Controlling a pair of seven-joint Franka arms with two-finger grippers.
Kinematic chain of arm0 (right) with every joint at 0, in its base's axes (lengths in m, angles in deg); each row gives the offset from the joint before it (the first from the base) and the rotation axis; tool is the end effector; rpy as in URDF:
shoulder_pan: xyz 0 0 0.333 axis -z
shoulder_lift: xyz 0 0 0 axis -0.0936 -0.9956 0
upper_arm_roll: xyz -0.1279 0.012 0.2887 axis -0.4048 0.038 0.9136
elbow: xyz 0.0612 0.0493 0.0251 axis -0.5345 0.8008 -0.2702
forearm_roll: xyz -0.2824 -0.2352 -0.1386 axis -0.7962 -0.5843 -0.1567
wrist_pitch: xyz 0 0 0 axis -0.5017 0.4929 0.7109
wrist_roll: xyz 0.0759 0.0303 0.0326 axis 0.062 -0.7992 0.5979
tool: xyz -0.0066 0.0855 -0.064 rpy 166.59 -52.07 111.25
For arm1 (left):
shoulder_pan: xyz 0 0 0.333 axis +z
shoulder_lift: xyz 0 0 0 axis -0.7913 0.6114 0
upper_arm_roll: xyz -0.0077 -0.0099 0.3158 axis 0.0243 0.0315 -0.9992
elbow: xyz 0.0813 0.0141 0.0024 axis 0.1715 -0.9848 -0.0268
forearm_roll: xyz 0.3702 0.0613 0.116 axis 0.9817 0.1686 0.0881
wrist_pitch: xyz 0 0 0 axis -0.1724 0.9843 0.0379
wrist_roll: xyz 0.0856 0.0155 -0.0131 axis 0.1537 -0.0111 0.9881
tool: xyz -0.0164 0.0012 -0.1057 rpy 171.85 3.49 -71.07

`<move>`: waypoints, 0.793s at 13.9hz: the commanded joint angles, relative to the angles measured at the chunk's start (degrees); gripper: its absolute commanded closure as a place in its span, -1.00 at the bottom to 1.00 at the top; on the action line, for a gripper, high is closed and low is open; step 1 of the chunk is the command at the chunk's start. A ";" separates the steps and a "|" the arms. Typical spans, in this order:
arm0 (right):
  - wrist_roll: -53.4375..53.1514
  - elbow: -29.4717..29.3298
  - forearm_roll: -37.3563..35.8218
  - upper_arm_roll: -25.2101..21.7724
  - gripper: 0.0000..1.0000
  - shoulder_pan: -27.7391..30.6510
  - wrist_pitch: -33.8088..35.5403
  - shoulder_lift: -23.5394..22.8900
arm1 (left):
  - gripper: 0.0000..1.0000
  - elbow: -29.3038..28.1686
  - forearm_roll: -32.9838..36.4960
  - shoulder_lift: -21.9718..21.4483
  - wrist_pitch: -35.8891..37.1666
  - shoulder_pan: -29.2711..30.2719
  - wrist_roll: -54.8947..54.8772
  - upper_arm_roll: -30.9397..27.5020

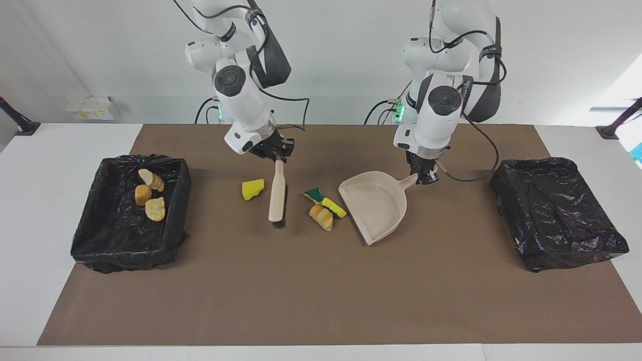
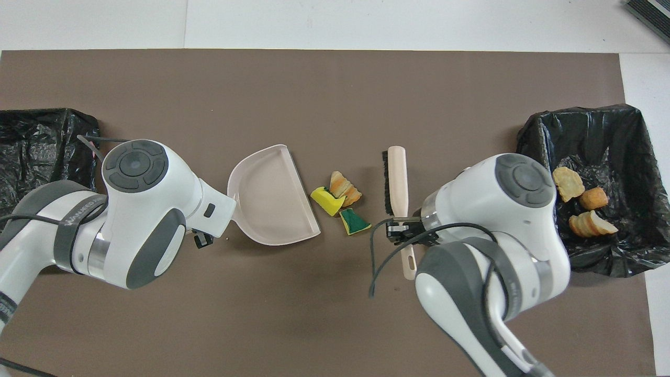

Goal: Sweep and dump trash in bin
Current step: 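Sweep the sponge pieces toward the dustpan with the right gripper's brush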

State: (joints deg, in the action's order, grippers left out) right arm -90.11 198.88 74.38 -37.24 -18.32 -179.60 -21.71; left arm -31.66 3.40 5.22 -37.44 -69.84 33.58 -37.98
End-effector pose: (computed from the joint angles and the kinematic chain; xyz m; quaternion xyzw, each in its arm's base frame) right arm 0.4977 0.1725 0.4447 -0.9923 0.0412 0.0886 0.0761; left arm 0.5055 -0.1991 0.3987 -0.8109 0.5808 0.0695 0.0143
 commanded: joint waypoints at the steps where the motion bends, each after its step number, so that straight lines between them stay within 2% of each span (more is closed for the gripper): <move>1: 0.07 4.24 -3.15 0.69 1.00 4.41 3.02 4.12 | 1.00 -2.74 0.89 -1.89 -2.40 -0.75 0.24 -0.60; 4: 0.08 16.35 -3.15 0.78 1.00 7.41 1.28 12.72 | 1.00 -2.74 0.89 -1.80 -2.58 -0.75 0.24 -0.60; 6: 0.95 24.70 -3.15 0.78 1.00 7.85 -2.32 18.44 | 1.00 -2.65 0.89 -1.80 -2.58 -0.75 0.24 -0.60; 7: 3.22 27.18 -3.15 0.78 1.00 9.94 -2.42 20.29 | 1.00 -2.74 0.89 -1.80 -2.58 -0.67 0.24 -0.60; 9: 3.85 32.19 -3.15 0.96 1.00 11.02 -4.78 22.24 | 1.00 -2.74 0.89 -1.80 -2.58 -0.75 0.24 -0.60; 11: 1.85 33.27 -2.98 1.14 1.00 10.41 -5.50 22.24 | 1.00 -2.65 0.89 -1.80 -2.58 -0.75 0.32 -0.60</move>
State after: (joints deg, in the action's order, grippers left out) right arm -87.80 229.91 71.62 -37.05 -8.43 -183.38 -1.35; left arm -32.52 3.40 5.22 -38.68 -69.88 33.58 -37.99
